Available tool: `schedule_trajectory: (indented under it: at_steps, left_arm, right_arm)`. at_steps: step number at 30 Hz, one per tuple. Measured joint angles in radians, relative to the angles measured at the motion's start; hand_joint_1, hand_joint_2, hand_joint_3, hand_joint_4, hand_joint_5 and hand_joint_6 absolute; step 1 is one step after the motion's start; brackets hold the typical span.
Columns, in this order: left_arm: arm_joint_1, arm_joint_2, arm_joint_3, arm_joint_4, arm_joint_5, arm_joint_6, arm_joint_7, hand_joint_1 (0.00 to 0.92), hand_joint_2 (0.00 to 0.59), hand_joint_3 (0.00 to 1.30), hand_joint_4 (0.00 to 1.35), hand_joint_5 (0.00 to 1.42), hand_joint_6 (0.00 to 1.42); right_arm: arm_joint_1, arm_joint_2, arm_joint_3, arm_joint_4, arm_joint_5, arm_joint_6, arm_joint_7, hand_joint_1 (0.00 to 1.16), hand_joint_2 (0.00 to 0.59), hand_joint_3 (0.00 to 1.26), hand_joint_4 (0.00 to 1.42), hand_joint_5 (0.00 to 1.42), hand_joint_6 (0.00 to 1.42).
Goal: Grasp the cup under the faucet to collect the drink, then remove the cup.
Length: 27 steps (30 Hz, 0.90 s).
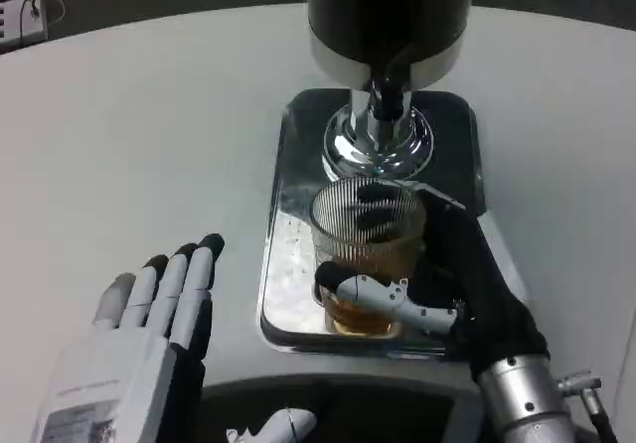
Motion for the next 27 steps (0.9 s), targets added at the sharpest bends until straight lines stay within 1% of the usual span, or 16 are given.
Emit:
schedule_trajectory:
  at_steps: [7,10,12,16,20,25,27]
  left_arm:
    - [-0.009,0.000,-0.007,0.006,0.000,0.000,0.004,0.000,0.143,0.00,0.00,0.00,0.00]
    - [-0.019,0.000,-0.008,0.006,0.003,0.000,0.008,0.000,0.141,0.00,0.00,0.00,0.00]
    - [-0.023,0.000,-0.008,0.006,0.006,0.000,0.010,0.000,0.139,0.00,0.00,0.00,0.00]
    - [-0.026,0.000,-0.012,0.005,0.009,0.001,0.010,0.000,0.135,0.00,0.00,0.00,0.00]
    - [-0.025,-0.001,-0.022,-0.004,0.011,0.001,0.010,0.000,0.130,0.00,0.00,0.00,0.00]
    - [-0.025,-0.003,-0.033,-0.041,0.035,0.001,-0.004,0.000,0.114,0.00,0.00,0.00,0.00]
    - [-0.025,-0.005,-0.038,-0.054,0.040,0.001,-0.016,0.000,0.110,0.00,0.00,0.00,0.00]
  right_arm:
    - [0.102,0.000,0.004,-0.138,0.018,0.015,0.052,1.14,0.162,0.82,1.00,1.10,1.41]
    - [0.142,-0.001,0.004,-0.204,0.036,0.019,0.078,1.14,0.161,0.82,1.00,1.10,1.41]
    - [0.186,-0.007,0.001,-0.274,0.052,0.020,0.097,1.14,0.160,0.81,1.00,1.10,1.41]
    - [0.235,-0.018,-0.007,-0.348,0.076,0.021,0.124,1.15,0.155,0.81,1.00,1.10,1.41]
    - [0.283,-0.047,-0.030,-0.418,0.111,0.021,0.158,1.15,0.153,0.81,1.00,1.10,1.41]
    - [0.312,-0.080,-0.074,-0.499,0.164,0.020,0.189,1.15,0.151,0.81,1.00,1.09,1.41]
    - [0.317,-0.086,-0.091,-0.530,0.179,0.020,0.196,1.15,0.151,0.81,1.00,1.09,1.39]
